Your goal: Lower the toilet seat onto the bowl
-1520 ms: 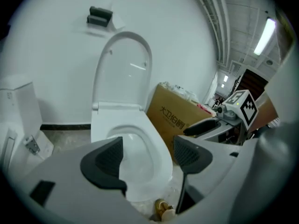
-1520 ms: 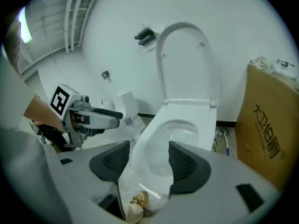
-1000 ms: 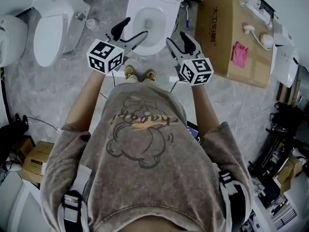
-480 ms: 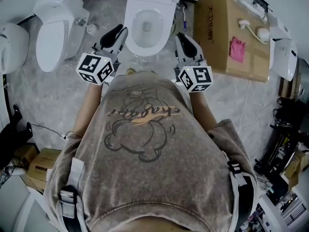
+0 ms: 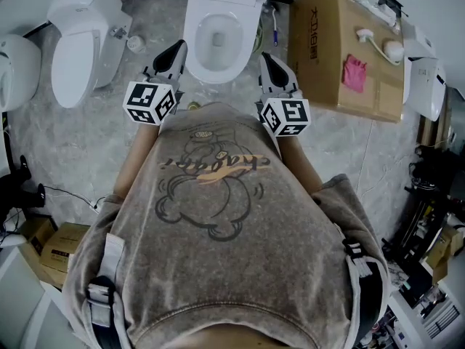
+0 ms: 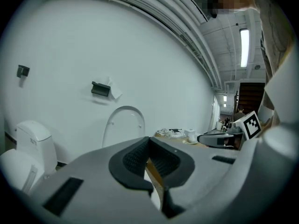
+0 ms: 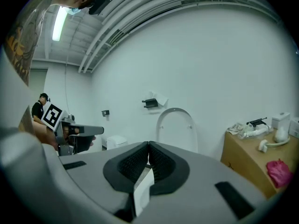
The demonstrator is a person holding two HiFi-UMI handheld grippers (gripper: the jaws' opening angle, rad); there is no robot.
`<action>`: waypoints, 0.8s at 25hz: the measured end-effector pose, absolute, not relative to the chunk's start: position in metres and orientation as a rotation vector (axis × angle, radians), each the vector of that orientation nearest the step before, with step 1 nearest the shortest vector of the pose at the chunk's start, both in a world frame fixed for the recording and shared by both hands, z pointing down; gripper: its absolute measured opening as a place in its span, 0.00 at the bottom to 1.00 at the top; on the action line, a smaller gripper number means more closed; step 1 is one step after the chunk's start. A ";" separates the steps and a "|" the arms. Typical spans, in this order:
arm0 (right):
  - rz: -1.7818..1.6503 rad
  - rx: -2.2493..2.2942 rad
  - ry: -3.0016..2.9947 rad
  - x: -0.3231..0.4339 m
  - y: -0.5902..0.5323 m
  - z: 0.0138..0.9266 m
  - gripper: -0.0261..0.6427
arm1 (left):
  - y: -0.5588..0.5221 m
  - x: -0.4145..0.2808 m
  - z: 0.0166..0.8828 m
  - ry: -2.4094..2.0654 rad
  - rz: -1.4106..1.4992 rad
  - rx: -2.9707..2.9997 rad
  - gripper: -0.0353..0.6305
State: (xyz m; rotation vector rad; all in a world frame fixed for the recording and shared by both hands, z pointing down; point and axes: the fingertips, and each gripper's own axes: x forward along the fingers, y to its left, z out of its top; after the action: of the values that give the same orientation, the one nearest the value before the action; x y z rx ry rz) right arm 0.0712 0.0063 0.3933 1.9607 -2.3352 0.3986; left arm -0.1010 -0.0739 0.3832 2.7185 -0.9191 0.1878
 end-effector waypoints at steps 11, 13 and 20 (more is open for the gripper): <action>0.397 1.928 -2.367 0.068 0.004 0.391 0.08 | -0.072 -0.104 0.382 -0.948 0.212 2.719 0.07; 0.396 1.920 -2.370 0.068 0.005 0.391 0.08 | -0.071 -0.105 0.382 -0.953 0.213 2.715 0.07; 0.403 1.925 -2.373 0.064 0.008 0.393 0.08 | -0.065 -0.106 0.385 -0.959 0.211 2.704 0.07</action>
State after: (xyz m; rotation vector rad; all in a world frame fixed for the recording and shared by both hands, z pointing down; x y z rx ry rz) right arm 0.0644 0.0075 0.3928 1.9247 -2.3730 0.4031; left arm -0.1063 -0.0652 0.3849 2.7041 -0.9593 0.2111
